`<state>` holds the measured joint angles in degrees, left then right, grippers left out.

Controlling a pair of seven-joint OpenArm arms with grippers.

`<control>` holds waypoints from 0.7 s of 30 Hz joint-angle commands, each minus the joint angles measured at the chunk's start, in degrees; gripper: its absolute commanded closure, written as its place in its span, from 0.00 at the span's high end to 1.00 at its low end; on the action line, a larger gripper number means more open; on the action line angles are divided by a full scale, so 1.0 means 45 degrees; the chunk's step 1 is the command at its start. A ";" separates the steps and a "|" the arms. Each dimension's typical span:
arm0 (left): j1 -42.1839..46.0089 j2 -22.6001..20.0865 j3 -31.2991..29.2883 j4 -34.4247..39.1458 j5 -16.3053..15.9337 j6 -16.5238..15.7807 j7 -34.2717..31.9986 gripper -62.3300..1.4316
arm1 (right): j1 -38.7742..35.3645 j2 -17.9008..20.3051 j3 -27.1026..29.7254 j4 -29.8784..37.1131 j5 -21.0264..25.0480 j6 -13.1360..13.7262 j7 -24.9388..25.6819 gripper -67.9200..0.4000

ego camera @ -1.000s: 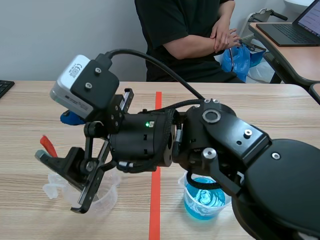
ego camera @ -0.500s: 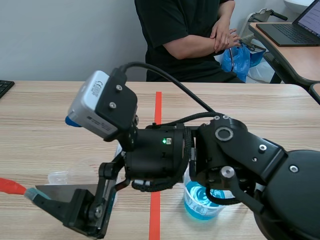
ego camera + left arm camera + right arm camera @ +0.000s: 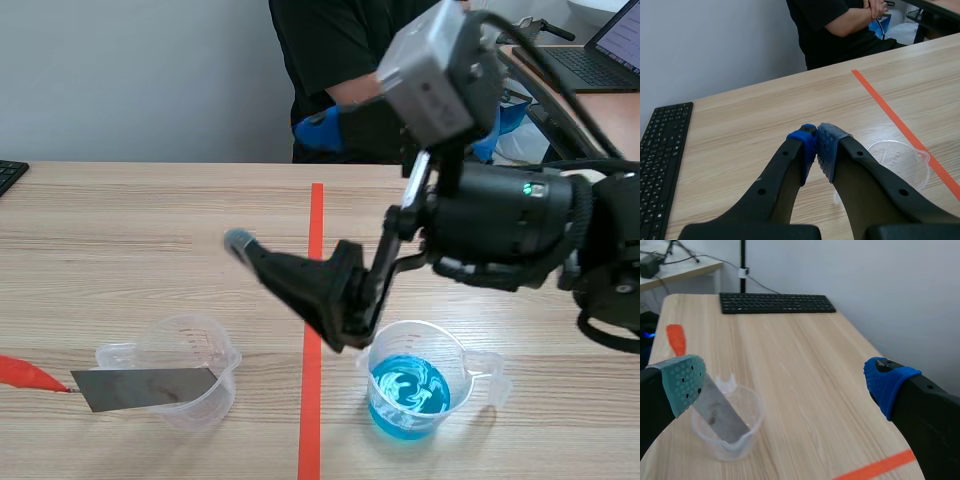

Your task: Do the redox reaction experiment.

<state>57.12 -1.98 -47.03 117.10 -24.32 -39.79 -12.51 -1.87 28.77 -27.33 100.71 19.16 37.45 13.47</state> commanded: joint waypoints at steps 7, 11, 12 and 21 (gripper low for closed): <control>-0.0049 -0.0821 -0.0078 0.0053 -0.0019 -0.0020 -0.0126 0.09 | -0.1957 0.0053 0.3604 0.0136 0.1107 -0.0039 -0.0063 1.00; -0.0189 -0.1209 -0.0073 0.0053 -0.0019 -0.0020 0.0097 0.09 | -0.3123 0.0053 0.5372 0.0389 0.1579 -0.0039 -0.0262 1.00; -0.0267 -0.1277 -0.0053 0.0053 -0.0024 -0.0020 0.0233 0.09 | -0.3439 0.0053 0.5780 0.0520 0.1583 -0.0039 -0.0355 1.00; -0.1268 -0.1753 0.0855 0.0053 -0.0087 -0.0020 0.0641 0.67 | -0.6071 0.0024 0.8840 0.2288 0.1953 -0.0044 -0.1010 1.00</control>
<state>51.42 -9.78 -43.92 117.10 -23.66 -39.79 -9.02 -29.36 28.88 12.27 110.06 27.11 37.34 8.49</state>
